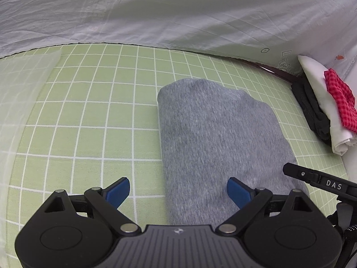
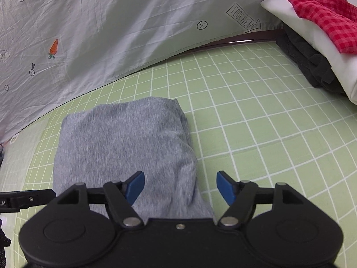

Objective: Fold clothes
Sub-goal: 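Pinch the folded bundle with the right gripper while the left gripper pinches it too, then carry the folded sweatpants with both grippers onto the red gingham stack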

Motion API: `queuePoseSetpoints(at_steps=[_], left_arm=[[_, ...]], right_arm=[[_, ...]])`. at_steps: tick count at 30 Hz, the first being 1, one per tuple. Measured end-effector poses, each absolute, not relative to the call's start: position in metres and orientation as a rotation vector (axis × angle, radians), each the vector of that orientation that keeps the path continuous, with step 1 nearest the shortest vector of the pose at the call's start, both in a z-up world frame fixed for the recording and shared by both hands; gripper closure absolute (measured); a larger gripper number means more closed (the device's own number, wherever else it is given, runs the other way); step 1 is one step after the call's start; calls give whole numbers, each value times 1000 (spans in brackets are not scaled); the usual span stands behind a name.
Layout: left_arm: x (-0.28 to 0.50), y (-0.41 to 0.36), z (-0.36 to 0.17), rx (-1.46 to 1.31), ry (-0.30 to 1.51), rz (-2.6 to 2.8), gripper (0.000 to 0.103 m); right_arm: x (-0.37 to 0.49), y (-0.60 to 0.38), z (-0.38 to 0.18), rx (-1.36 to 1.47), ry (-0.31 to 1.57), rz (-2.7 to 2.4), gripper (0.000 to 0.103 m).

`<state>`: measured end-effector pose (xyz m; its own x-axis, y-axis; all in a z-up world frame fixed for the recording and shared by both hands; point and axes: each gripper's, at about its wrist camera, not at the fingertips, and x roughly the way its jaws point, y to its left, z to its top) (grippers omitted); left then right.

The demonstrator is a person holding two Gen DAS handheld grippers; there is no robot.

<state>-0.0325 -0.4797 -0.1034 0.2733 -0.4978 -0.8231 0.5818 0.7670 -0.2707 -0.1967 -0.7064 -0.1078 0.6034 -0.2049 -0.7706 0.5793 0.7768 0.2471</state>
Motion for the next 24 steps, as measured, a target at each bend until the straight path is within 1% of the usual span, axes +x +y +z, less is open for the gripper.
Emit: queuePoseSetpoints(at_steps=[6,7,10,15,17,18,20,21,22,23,24], left_arm=[[-23,-500,-118,121,1112,-802,9],[-21,-503,-120,116,1122,-814,9],[-16,-506,-126,92,1147,-831,9],[-13,-505,-133,9,1162,-855,9],[-14,-507,-133,-16,1165,-874,13],[-15,-507,-133,-28,1166,-871,14],[-15,-506,-133,-61,1175,-865,25],[-12,-504,-134,-112,1203,-861,40],[-10,-501,-136,-159,1230,-860,49],[-9,-497,-137,-201,1254,-862,51],[-10,-495,-137,-214,1262,-868,56]], right_arm=[[-182,-718,-129,600,849,-448,28],[-181,-719,-129,602,842,-445,24],[-175,-717,-129,586,840,-420,19],[-167,-717,-130,599,813,-373,19],[-162,-716,-131,634,799,-349,19],[-159,-715,-132,653,794,-331,21],[-157,-712,-133,699,783,-311,26],[-156,-710,-134,723,777,-303,35],[-157,-711,-136,771,773,-298,49],[-160,-712,-139,827,768,-295,56],[-164,-712,-139,859,761,-293,65]])
